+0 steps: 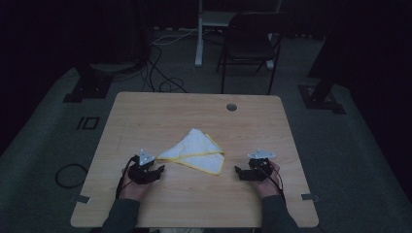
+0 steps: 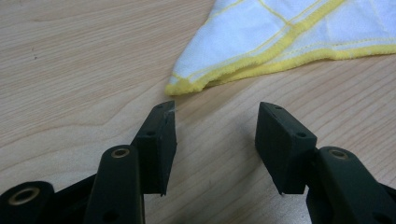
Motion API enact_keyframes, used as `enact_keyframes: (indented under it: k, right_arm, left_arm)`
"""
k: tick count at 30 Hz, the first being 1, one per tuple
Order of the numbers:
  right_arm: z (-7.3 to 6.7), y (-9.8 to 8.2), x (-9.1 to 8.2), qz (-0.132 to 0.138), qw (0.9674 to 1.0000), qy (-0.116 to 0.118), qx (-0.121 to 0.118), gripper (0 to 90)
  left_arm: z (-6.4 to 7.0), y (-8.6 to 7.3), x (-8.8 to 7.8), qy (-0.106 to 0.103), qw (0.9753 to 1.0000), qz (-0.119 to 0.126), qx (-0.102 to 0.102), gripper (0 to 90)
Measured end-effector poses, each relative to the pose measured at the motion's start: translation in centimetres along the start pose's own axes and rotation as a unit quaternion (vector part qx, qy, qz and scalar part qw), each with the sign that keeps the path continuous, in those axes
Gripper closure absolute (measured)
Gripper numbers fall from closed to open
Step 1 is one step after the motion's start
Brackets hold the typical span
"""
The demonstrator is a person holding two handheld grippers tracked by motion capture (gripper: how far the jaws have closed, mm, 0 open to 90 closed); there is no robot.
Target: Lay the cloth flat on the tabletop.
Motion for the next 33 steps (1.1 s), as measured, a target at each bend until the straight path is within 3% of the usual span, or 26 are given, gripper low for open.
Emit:
enact_keyframes:
  k: [2,5,7,8,11,19,20,24,33]
  right_arm:
    - [0.0,0.0,0.0,0.0,1.0,0.001,0.0,14.9]
    - [-0.1,0.1,-0.1,0.002,1.0,0.001,0.0,21.7]
    - [-0.2,0.1,-0.2,0.001,1.0,0.001,0.0,23.5]
    - [-0.2,0.1,-0.3,0.0,1.0,0.0,0.0,31.9]
    - [-0.5,0.3,-0.5,0.004,1.0,-0.002,-0.003,38.9]
    - [-1.7,1.7,-1.7,0.034,0.9993,0.003,-0.019,45.8]
    - [-2.1,2.2,-2.1,0.041,0.9987,0.005,-0.03,48.9]
    - [-2.6,2.5,-2.2,0.042,0.9982,0.015,-0.04,56.9]
    - [-3.2,2.7,-2.0,0.036,0.9981,0.02,-0.046,63.8]
  left_arm:
    - [-0.1,0.0,-0.1,0.0,1.0,-0.003,-0.009,52.5]
    - [-0.5,0.0,-0.2,-0.016,0.9994,-0.003,-0.032,54.6]
    - [-0.8,0.0,-0.4,-0.014,0.9994,0.0,-0.032,54.6]
    - [-0.8,0.1,-0.5,-0.014,0.9993,0.001,-0.033,54.7]
    - [-0.9,0.1,-0.8,-0.013,0.9993,0.006,-0.034,54.7]
    - [-0.8,1.0,-1.7,-0.01,0.9991,0.036,-0.02,54.6]
    - [-0.8,1.2,-1.8,-0.01,0.999,0.038,-0.019,54.6]
    - [-0.5,2.0,-1.9,-0.033,0.9981,0.046,-0.026,55.5]
    - [1.0,4.2,-1.5,-0.038,0.9982,0.045,0.013,55.9]
Point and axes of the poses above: each handheld gripper's, and its own axes: x roughly forward along the jaws, y roughly out of its top, z roughly to its right, the point moved 8 cm from there along x, roughly forward along the jaws, and after that the axes turned 6 degrees about -z, right-handed, at the moved point
